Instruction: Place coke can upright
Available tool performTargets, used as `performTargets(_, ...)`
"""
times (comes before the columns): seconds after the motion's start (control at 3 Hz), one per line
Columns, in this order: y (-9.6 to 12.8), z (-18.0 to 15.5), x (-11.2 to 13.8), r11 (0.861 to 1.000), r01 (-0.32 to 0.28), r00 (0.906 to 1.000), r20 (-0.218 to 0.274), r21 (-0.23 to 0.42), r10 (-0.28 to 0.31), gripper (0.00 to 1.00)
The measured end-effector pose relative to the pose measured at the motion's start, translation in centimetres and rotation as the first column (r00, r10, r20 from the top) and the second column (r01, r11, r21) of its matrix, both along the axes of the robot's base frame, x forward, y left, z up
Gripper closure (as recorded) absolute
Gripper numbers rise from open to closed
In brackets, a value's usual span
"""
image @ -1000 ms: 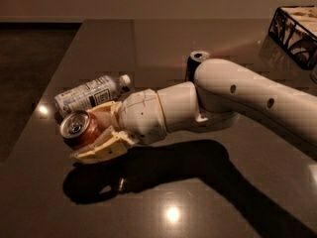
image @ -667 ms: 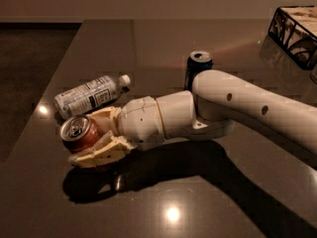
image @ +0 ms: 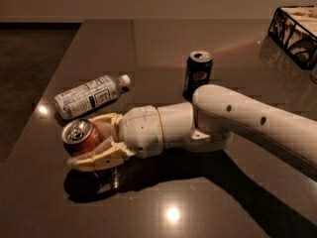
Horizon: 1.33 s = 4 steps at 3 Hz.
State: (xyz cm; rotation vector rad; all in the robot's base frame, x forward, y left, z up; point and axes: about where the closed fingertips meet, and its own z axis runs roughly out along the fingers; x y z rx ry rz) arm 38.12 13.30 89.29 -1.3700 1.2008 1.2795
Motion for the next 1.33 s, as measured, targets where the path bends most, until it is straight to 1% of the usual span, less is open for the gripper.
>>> performTargets(0.67, 0.32, 0.2, -0.29, 1.0, -0.008, 1.0, 0.006, -0.003, 0.008, 0.13)
performTargets(1.0, 0.49, 0.3, -0.43, 1.0, -0.012, 0.9999, 0.008, -0.004, 0.012, 0.0)
performTargets(1.33, 0.49, 0.3, -0.43, 1.0, -0.012, 0.9999, 0.008, -0.004, 0.012, 0.0)
